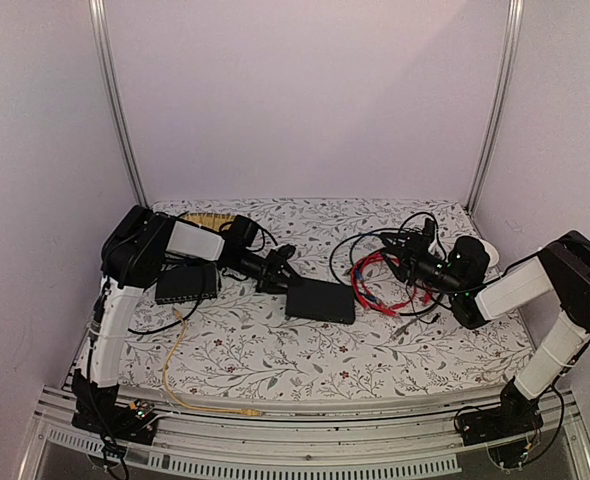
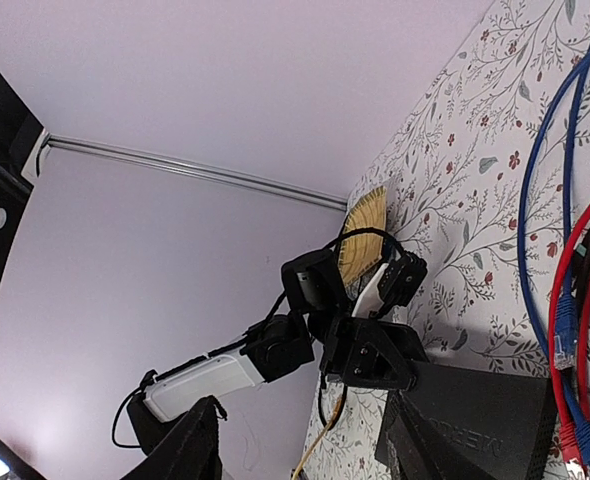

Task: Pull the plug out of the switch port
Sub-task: Place the switch port at the center of the board.

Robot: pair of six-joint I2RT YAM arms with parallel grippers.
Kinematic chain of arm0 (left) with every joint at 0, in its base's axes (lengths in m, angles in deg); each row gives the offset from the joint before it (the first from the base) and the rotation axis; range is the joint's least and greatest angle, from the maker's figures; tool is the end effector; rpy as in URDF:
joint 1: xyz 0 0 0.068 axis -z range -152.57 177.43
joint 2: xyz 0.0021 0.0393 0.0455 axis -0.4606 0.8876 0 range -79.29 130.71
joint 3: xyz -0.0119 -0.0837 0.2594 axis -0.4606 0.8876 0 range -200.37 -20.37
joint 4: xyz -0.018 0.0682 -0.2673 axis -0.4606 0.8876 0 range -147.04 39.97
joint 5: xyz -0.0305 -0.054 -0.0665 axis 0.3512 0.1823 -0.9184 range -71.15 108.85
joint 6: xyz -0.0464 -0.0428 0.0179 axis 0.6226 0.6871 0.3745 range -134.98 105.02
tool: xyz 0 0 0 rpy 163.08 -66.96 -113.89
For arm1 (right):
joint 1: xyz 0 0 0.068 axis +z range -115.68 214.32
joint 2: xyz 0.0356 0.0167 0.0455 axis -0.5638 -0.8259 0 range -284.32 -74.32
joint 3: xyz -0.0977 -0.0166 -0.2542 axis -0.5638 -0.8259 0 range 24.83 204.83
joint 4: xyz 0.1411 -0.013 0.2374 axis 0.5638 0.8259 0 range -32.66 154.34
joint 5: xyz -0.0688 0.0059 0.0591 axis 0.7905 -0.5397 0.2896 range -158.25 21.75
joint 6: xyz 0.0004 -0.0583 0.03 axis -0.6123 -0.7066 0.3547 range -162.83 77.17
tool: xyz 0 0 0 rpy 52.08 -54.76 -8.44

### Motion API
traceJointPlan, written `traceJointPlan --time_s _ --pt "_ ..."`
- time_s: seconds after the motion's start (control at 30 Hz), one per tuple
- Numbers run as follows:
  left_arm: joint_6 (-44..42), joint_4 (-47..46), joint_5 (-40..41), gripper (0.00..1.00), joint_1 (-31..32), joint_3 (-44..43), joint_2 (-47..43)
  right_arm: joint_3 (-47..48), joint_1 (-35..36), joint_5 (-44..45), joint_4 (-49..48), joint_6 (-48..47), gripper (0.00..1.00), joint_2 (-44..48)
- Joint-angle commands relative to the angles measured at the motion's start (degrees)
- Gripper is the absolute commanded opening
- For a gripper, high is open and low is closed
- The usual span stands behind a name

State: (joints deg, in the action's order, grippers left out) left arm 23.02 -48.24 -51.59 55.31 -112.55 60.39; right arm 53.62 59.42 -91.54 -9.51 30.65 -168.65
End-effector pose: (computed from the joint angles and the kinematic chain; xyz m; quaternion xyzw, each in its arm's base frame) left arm 0.4126 -0.2732 0.0566 -0.0976 -0.7935 0.5920 0.1014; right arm 0.2847 0.1558 0.1669 0.1488 0.6837 0.6229 0.3499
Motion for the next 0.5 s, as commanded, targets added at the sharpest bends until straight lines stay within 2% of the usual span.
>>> traceJointPlan --time_s 0.0,0.3,0.37,0.47 --pt "1.6 2.3 12.0 0.16 2.0 -0.5 3.4 -0.7 -0.2 -0.1 -0.9 -0.4 0.54 2.1" --pt "7.3 -3.9 14.2 0.19 4.4 3.0 2.3 -1.1 -0.2 0.0 0.1 -1.3 0.54 3.1" --pt "8.5 -5.9 15.2 0.26 4.5 5.3 1.1 -1.1 -0.2 0.1 1.0 -2.0 0.54 3.3" --pt "8.7 -6.5 16.8 0.44 4.4 7.5 -0.8 -1.2 -0.2 -0.1 1.4 -2.6 0.54 3.0"
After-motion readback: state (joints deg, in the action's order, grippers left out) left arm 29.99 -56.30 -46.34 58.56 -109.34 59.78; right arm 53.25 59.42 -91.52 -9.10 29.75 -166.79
